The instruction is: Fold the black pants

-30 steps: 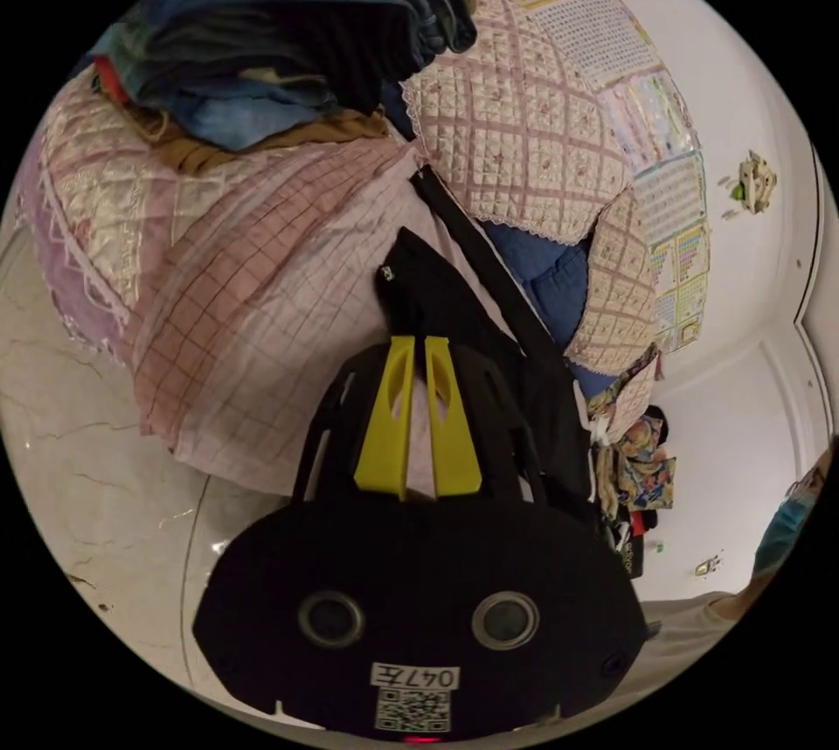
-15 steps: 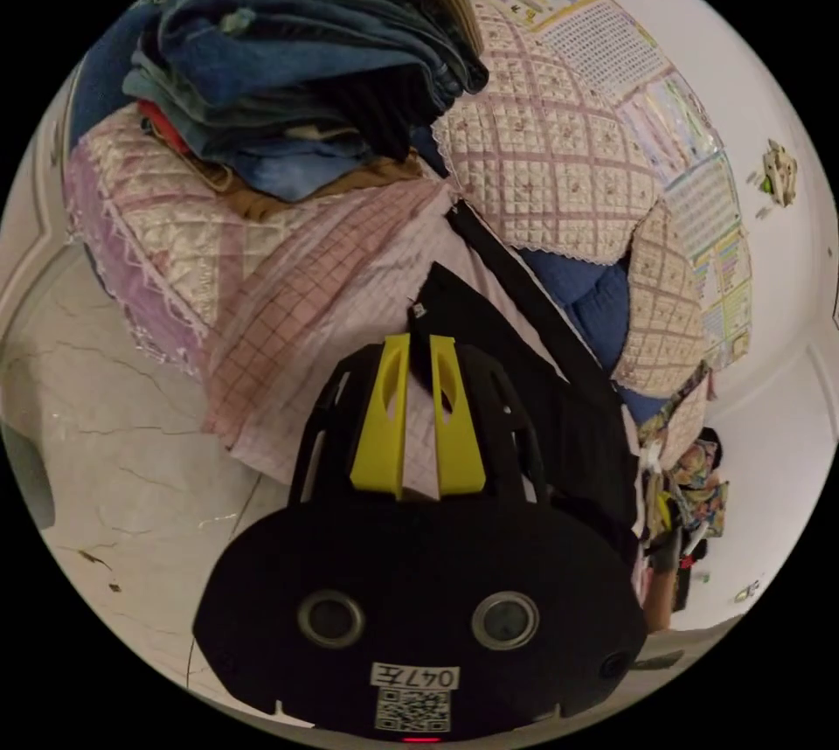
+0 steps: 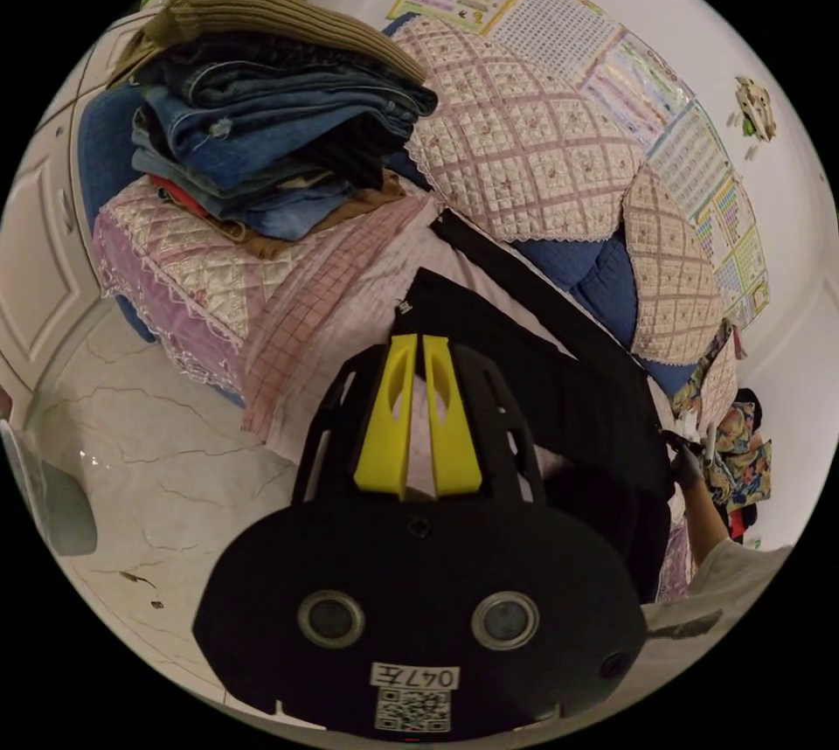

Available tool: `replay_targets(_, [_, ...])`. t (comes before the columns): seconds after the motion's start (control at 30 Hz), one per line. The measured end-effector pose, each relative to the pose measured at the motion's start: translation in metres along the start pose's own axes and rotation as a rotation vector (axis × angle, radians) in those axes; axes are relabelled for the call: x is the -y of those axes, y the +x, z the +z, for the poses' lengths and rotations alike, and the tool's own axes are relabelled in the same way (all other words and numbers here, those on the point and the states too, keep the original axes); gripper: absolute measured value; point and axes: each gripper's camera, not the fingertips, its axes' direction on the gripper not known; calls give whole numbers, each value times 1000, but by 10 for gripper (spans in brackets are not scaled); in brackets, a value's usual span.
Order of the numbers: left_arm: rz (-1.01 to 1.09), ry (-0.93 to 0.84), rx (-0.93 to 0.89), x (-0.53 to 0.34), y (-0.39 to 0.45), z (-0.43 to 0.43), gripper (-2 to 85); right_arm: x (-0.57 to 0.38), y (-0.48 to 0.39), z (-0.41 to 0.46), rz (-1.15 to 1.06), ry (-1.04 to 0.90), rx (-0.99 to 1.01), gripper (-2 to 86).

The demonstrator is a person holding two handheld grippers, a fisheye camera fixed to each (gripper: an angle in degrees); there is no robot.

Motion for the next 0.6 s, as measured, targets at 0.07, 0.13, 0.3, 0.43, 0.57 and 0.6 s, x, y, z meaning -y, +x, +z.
replay_targets(0.07, [7,-8,-14,3,7,7,-9,17,-17,-1,-6,-10,-9,-13])
replay_targets(0.13, [5,-15,-26,7,12,12,-9,27,-35,-6,-16,-17,-32,-12])
replay_targets(0.3, [10,8,-43,14,25,13,-10,42,-97,-35,-109,82,-68,-12])
replay_targets(0.43, [53,-24,-44,21,37,30,-10,69,-135,-20,-165,-51,-132,-13])
replay_targets(0.57, [25,-79,-25,29,39,55,-10,81,-166,-41,-83,22,-164,-13])
replay_targets(0.6, [20,-70,-35,30,42,54,-10,80,-176,-49,-98,62,-138,-13])
